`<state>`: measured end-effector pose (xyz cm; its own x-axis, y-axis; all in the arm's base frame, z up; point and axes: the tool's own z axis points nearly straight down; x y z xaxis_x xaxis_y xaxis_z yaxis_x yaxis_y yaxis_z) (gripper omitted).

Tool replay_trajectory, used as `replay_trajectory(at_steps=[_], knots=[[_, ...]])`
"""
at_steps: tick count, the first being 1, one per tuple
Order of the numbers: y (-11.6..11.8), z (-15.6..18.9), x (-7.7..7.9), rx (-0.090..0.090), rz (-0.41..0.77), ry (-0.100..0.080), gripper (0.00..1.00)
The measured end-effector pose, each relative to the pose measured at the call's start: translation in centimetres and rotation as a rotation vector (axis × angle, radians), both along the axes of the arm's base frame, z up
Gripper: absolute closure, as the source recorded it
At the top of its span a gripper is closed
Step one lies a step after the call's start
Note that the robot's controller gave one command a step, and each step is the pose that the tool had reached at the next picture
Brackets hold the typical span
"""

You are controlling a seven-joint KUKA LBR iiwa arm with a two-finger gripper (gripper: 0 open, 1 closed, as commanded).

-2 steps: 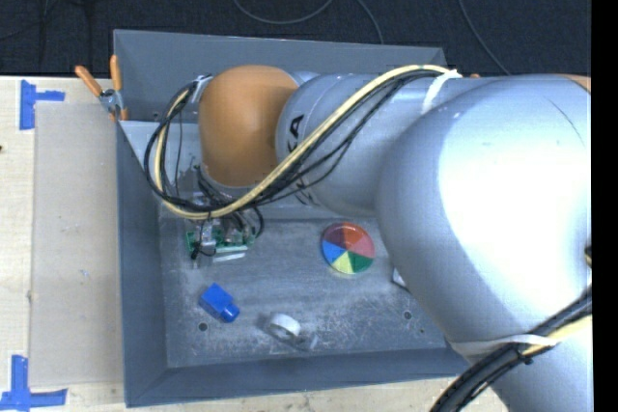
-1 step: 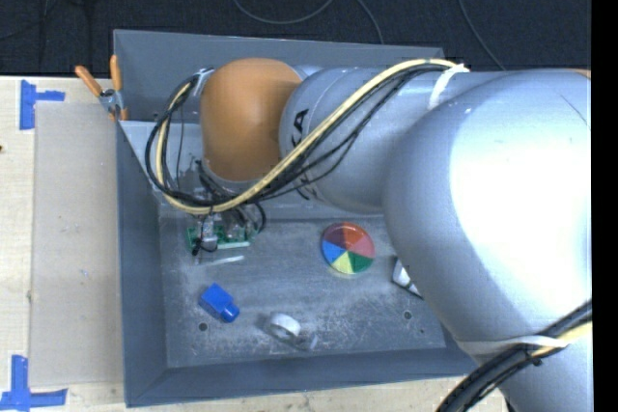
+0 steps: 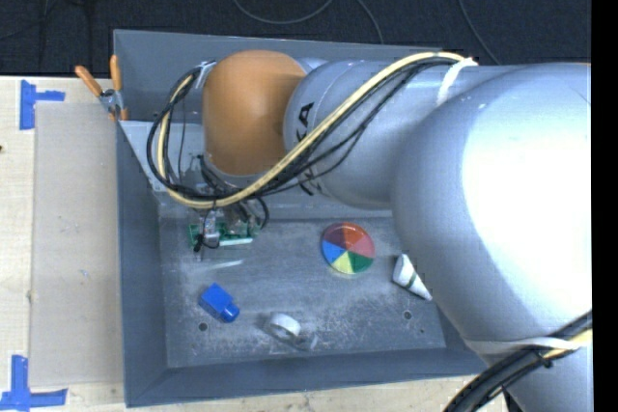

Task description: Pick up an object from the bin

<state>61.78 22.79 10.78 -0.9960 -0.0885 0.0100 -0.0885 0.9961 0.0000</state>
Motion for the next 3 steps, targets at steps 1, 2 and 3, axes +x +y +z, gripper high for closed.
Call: replay_trajectory(at_steps=[1, 2, 3], knots=[[0.0, 2.1, 0.0, 0.000, 0.000, 0.000, 1.00], [0.1, 3.4, 0.2, 0.003, -0.001, -0.008, 1.00], [0.1, 3.8, 0.2, 0.003, 0.000, -0.007, 1.00]])
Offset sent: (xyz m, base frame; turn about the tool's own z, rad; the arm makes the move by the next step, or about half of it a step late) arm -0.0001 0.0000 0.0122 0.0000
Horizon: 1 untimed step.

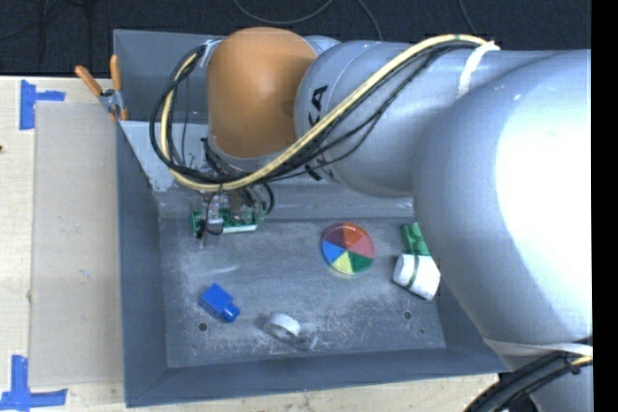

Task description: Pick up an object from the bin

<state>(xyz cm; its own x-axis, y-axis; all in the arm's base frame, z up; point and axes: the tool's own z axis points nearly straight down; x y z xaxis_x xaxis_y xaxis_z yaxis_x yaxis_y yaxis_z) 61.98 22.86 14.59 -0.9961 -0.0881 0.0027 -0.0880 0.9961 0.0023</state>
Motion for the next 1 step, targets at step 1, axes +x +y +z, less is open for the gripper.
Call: replay_trajectory(at_steps=[1], knots=[[-0.04, 0.51, -0.10, -0.001, -0.001, 0.003, 1.00]])
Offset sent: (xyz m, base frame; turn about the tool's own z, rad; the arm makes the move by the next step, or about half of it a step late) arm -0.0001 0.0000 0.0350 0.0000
